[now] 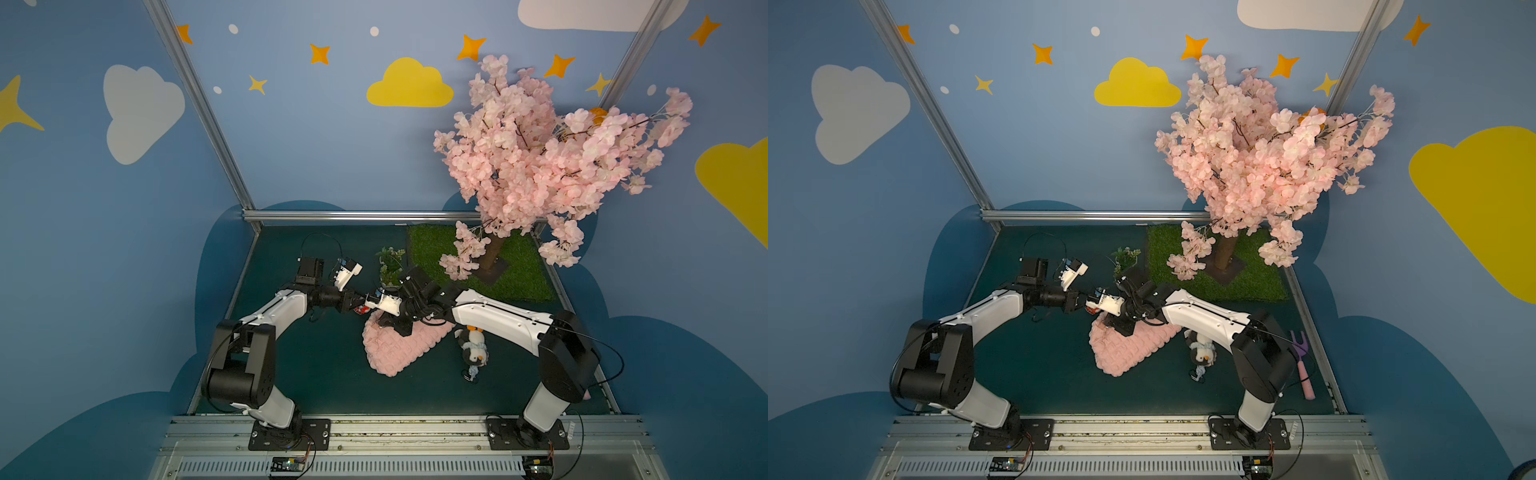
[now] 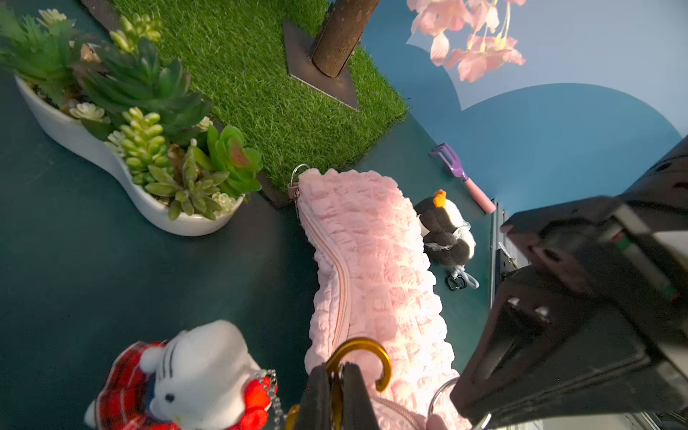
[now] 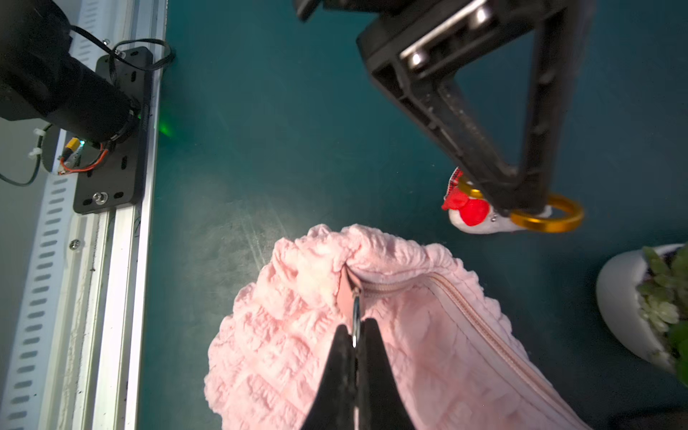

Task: Remove the decoration from the bag
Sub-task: Remove the decoration item from the bag, then place the bag at the center of the board.

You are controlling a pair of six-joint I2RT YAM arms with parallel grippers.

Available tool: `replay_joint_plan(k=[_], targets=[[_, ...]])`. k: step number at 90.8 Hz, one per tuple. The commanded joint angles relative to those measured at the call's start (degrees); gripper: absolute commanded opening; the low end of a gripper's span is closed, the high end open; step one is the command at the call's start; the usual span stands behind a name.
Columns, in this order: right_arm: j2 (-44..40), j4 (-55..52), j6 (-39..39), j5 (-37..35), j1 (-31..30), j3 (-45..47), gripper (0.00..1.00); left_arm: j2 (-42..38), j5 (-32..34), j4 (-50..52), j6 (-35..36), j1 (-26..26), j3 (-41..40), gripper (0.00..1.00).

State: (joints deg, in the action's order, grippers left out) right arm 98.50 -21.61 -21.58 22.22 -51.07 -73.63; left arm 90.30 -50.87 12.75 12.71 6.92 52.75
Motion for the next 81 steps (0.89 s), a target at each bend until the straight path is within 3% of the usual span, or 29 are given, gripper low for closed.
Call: replay_joint_plan(k=[1,12,27,44,49,63,81], targets=[[-2.15,2.99,3.61,-3.11,0.67,-0.22,0.0,-1.35,2.77,5.38,2.63,0.51,1.18,0.08],[-1.27,4.3,5.53,-4.63,1.5,-0.61,0.0,-0.86,3.31,5.0,1.73,1.36,1.41,0.17],[1.72,2.0,7.9,-6.71,2.08,-3.36,0.0,1.46,4.33,4.3,-0.42,2.51,2.97,0.17],[3.22,1.96,11.58,-6.34,2.96,-4.46,0.0,0.85,5.86,2.66,-1.35,3.01,1.58,0.25],[3.77,1.48,12.06,-6.85,3.13,-4.98,0.13,1.04,6.11,3.06,-1.06,3.02,1.75,0.25],[5.43,0.64,14.08,-6.22,3.49,-6.71,0.32,1.81,6.25,3.8,-0.72,3.07,2.44,0.25],[7.64,0.33,20.36,-4.47,4.7,-10.66,0.39,1.46,5.62,2.82,0.87,3.12,1.57,0.22]])
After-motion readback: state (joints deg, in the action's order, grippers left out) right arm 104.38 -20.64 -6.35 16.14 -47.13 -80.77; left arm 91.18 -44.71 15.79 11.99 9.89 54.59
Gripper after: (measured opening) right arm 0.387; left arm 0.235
